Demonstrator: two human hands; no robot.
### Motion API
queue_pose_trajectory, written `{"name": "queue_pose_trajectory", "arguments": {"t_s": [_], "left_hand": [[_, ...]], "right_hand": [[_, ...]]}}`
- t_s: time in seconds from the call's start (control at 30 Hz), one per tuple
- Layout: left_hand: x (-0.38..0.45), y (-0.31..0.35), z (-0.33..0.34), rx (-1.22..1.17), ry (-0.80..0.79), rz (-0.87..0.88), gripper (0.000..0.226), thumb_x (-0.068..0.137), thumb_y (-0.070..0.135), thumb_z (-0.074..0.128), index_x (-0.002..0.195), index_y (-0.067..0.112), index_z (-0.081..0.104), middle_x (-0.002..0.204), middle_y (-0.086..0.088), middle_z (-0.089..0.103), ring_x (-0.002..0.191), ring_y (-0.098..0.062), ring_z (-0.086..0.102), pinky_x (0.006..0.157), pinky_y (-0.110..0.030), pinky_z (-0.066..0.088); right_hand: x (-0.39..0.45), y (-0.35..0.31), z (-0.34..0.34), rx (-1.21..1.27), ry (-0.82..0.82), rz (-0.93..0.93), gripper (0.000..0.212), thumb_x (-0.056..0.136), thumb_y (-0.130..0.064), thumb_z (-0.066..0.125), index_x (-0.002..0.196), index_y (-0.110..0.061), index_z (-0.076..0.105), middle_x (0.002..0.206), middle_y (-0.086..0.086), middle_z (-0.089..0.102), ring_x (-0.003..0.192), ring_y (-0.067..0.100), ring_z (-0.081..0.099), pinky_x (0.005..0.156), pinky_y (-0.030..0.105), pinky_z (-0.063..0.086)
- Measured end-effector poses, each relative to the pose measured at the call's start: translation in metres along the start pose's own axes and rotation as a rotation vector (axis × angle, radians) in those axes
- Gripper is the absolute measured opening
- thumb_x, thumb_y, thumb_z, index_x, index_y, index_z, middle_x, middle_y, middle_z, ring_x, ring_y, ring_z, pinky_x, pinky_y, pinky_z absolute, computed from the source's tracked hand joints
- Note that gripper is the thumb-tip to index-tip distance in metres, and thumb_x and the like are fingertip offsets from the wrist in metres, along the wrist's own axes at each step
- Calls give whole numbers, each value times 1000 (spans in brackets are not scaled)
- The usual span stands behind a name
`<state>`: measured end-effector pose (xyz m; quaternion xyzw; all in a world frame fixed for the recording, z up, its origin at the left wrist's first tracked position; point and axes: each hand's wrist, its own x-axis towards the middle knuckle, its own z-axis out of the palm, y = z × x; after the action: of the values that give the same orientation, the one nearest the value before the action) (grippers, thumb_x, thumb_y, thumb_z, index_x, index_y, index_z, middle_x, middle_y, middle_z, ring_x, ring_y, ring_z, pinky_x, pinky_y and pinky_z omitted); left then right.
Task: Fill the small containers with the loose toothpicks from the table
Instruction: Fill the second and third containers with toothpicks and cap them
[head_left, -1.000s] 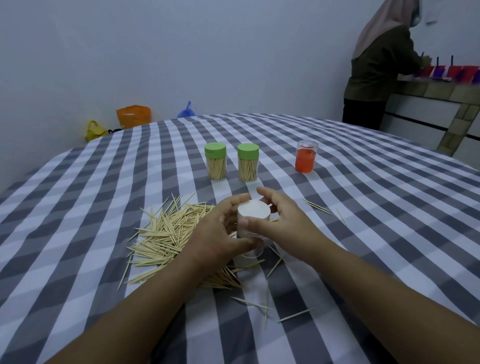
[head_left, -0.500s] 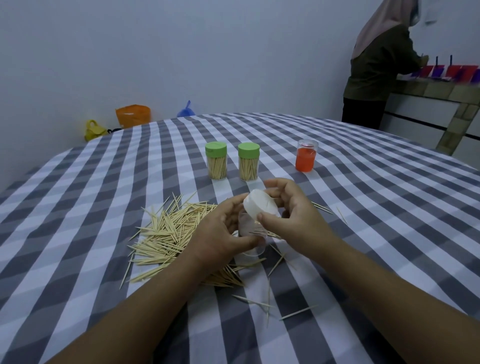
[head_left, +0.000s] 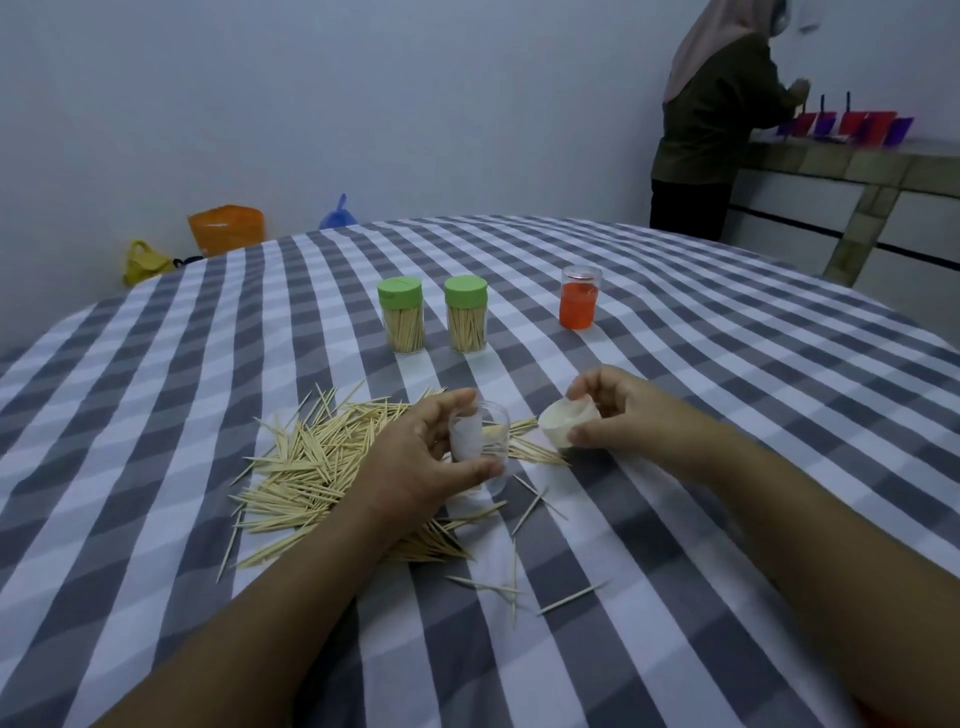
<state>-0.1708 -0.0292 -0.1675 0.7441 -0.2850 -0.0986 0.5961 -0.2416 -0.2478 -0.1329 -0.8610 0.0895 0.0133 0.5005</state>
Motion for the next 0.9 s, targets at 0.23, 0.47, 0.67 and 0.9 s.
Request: {"name": "queue_pose_trajectory", "arguments": {"t_s": [0.23, 0.47, 0.67, 0.9], "left_hand": [[-1, 1, 3, -3, -6, 9, 71, 61, 16, 81, 122, 31, 49, 117, 10, 60, 103, 5, 61, 84, -13, 51], [0, -1, 3, 1, 1, 8, 67, 64, 8, 81, 118, 34, 50, 119, 7, 61, 104, 1, 63, 86, -17, 52], [1, -2, 3, 13, -4, 19, 66, 61, 14, 81, 117, 34, 51, 116, 9, 62, 102, 2, 64, 86, -18, 52], [1, -2, 4, 0, -1, 16, 70, 59, 15, 81, 120, 30, 51, 117, 8, 62, 102, 2, 64, 82, -14, 52]], "right_hand": [[-10, 28, -18, -125, 188, 115, 24, 77, -23, 76, 87, -19, 55, 98, 5, 62, 85, 20, 59, 71, 29, 52], [1, 44, -24, -160, 627, 212, 22, 83, -30, 67, 79, -15, 51, 88, 6, 60, 74, 20, 56, 59, 30, 48], [13, 71, -34, -298, 796, 279, 25, 87, -33, 63, 88, -10, 54, 105, 13, 59, 88, 27, 55, 65, 30, 40], [6, 65, -27, -521, 837, 180, 31, 86, -38, 64, 112, -20, 61, 143, 8, 36, 128, 28, 34, 99, 43, 37]]}}
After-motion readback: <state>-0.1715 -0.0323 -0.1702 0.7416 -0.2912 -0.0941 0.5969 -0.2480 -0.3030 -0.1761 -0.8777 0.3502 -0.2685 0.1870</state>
